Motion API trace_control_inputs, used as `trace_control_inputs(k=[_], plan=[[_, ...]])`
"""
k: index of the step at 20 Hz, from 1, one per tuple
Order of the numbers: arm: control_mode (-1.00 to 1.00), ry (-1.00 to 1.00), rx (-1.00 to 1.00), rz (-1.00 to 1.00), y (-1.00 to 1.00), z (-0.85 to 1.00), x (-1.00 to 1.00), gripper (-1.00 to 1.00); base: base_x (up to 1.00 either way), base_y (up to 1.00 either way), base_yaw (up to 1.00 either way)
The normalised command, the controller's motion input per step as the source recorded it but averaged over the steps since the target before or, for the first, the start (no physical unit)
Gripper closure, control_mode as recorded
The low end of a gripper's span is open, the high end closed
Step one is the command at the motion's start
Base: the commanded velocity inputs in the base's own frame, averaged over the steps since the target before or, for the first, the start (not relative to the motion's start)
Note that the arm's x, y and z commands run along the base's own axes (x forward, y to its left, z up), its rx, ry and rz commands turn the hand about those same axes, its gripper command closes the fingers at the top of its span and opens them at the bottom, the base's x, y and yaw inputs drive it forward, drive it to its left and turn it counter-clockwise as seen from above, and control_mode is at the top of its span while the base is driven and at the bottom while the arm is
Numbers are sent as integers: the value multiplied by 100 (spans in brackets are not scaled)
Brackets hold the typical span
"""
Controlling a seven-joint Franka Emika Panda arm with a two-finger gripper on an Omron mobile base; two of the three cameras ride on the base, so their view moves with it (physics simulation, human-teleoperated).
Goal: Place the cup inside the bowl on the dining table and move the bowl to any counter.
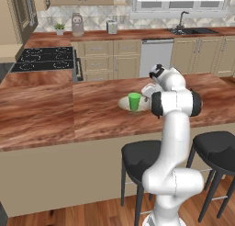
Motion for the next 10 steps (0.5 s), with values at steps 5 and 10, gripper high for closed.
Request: trace_control_inputs(k=[5,10], plan=[[-100,-4,3,0,-14,27,-51,100,0,0,0],[-100,-4,3,0,-7,21,-61,100,0,0,0]])
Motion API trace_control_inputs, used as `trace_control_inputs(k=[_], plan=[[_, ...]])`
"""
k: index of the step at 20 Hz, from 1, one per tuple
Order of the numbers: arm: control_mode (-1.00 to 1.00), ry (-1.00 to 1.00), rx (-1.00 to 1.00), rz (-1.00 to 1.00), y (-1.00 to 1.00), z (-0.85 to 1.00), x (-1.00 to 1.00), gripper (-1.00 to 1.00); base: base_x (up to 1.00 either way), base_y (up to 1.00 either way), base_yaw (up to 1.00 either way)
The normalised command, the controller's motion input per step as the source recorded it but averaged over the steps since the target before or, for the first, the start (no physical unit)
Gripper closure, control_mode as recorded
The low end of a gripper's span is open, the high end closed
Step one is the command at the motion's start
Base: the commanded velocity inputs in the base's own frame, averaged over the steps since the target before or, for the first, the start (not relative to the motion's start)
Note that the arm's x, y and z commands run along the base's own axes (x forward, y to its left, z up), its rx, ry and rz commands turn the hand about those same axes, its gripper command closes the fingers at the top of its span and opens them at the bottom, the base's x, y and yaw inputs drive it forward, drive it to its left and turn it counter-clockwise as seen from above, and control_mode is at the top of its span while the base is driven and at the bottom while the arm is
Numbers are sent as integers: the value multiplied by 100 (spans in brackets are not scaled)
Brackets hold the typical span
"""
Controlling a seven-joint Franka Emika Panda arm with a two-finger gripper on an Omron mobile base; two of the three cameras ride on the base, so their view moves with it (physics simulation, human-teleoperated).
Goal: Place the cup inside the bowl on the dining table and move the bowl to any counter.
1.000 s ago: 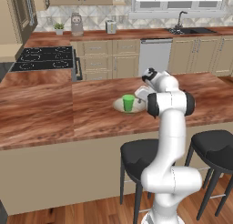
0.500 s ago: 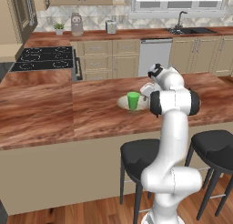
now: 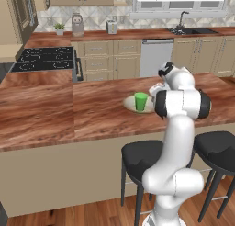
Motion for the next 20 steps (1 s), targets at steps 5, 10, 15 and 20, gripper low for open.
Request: trace_control_inputs(k=[5,10,15,20], plan=[[-100,-2,1,1,-5,20,-69,100,0,0,0],[-100,0,1,3,-11,21,-75,100,0,0,0],[-100,0,0,3,-8,19,-73,100,0,0,0],[-100,0,0,3,-11,20,-72,100,0,0,0]])
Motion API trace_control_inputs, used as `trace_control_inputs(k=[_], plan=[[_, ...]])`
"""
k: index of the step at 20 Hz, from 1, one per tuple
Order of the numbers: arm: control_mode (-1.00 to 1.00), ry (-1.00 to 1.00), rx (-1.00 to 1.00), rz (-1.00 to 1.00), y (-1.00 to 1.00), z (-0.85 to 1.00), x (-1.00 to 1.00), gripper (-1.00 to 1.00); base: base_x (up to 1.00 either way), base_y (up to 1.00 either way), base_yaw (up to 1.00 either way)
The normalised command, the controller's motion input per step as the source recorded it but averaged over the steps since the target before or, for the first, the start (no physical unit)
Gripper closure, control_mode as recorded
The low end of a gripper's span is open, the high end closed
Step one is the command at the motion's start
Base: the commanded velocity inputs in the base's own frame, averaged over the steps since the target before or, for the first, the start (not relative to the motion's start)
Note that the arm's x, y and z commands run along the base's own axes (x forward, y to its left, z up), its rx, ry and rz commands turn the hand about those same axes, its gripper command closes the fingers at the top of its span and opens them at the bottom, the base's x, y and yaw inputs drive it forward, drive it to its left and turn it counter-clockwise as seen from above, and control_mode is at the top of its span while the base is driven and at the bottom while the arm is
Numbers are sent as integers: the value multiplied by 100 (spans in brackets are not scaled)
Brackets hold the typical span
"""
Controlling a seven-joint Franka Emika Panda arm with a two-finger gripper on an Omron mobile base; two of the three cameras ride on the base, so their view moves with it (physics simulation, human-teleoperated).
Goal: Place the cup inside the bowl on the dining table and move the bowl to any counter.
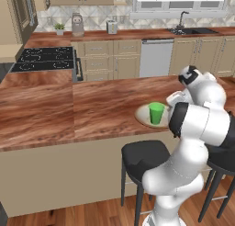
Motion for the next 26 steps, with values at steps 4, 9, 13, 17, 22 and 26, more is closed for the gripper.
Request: trace_control_inputs(k=[4,9,13,17,22,26], plan=[[-100,0,1,1,-10,20,-65,100,0,0,0],[-100,2,0,0,-6,14,-57,100,0,0,0],[-100,3,0,0,-5,11,-61,100,0,0,0],[-100,4,1,0,-5,7,-57,100,0,0,0],[-100,8,3,0,-8,1,-39,100,0,0,0],[-100,8,4,-6,-12,0,-10,100,0,0,0]])
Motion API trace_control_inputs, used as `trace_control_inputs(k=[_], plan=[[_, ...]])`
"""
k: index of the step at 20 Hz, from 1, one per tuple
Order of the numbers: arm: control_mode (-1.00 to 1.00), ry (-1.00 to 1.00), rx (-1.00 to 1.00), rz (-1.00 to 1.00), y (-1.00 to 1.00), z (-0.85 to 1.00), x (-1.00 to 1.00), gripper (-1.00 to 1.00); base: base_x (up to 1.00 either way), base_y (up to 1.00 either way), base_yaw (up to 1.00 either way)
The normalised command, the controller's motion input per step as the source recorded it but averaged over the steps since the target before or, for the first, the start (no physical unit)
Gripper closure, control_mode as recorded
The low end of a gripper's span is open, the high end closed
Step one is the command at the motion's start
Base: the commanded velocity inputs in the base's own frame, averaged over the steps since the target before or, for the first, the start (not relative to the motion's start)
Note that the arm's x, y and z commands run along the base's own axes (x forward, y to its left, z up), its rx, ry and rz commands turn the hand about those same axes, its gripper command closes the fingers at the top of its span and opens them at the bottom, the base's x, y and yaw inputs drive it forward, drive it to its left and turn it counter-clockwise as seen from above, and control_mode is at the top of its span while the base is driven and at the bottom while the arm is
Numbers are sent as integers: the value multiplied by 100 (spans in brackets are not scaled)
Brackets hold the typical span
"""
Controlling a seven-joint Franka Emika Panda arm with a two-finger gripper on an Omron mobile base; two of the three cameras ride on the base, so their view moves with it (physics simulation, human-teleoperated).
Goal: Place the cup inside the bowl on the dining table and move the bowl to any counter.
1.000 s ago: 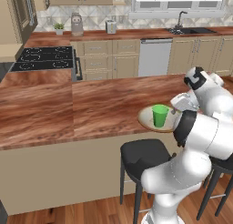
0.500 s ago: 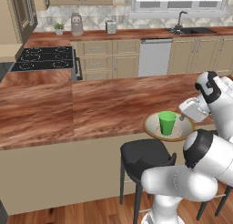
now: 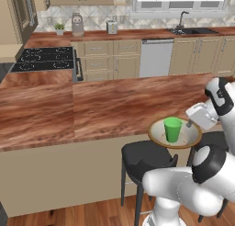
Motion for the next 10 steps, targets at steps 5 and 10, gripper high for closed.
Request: trace_control_inputs(k=[5,10], plan=[[-100,4,1,-7,-8,0,0,100,0,0,0],[-100,0,0,0,0,0,0,100,0,0,0]])
